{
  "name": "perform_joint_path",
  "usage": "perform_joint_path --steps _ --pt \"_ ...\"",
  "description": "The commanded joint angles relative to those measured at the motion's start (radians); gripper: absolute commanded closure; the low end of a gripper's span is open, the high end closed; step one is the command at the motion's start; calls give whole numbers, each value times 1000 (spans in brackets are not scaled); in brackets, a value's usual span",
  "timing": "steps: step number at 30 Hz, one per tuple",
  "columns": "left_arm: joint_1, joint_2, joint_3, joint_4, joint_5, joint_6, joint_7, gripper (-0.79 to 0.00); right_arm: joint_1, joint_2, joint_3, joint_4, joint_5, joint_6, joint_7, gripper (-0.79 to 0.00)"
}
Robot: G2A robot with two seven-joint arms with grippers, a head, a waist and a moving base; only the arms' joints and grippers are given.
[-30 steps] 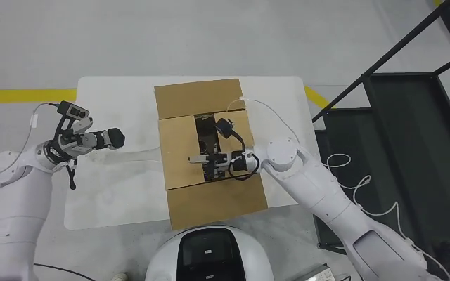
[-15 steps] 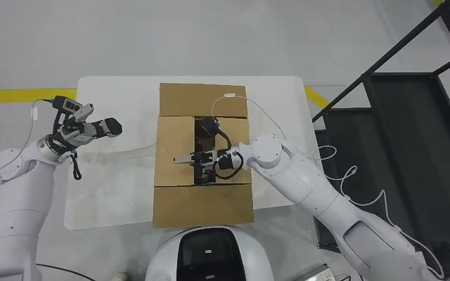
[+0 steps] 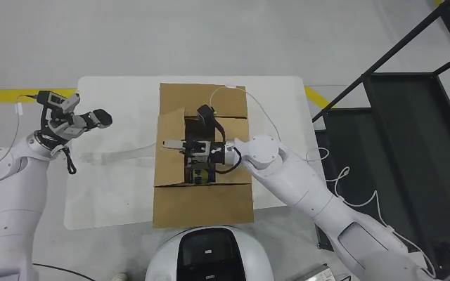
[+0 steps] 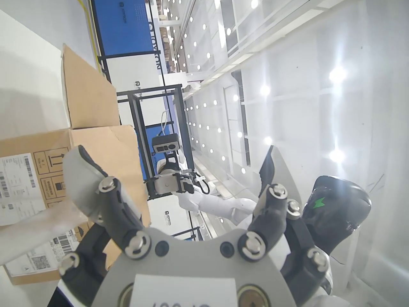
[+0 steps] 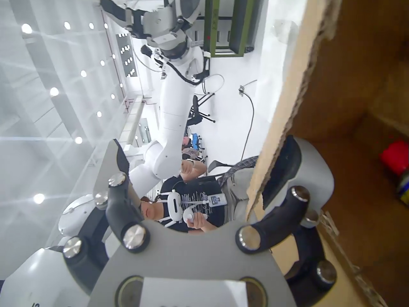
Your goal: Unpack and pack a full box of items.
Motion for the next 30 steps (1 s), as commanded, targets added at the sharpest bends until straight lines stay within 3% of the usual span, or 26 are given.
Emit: perform_joint_path --steps 1,8,17,24,30 --pt "-9 -2 -2 4 -7 4 23 -785 22 -21 -32 26 23 -27 -20 -785" --pt "-41 -7 6 9 -5 5 44 -785 115 -130 -184 144 138 -125 -62 -785" --pt "-66 -32 88 56 -32 48 -28 -785 203 -238 -305 291 128 -110 -13 -785" --pt "-78 -48 165 99 43 12 -112 -785 215 -243 -267 299 86 -68 6 -785" --pt "-88 -38 156 141 124 -30 -101 -785 161 -179 -124 203 18 -2 -14 -785"
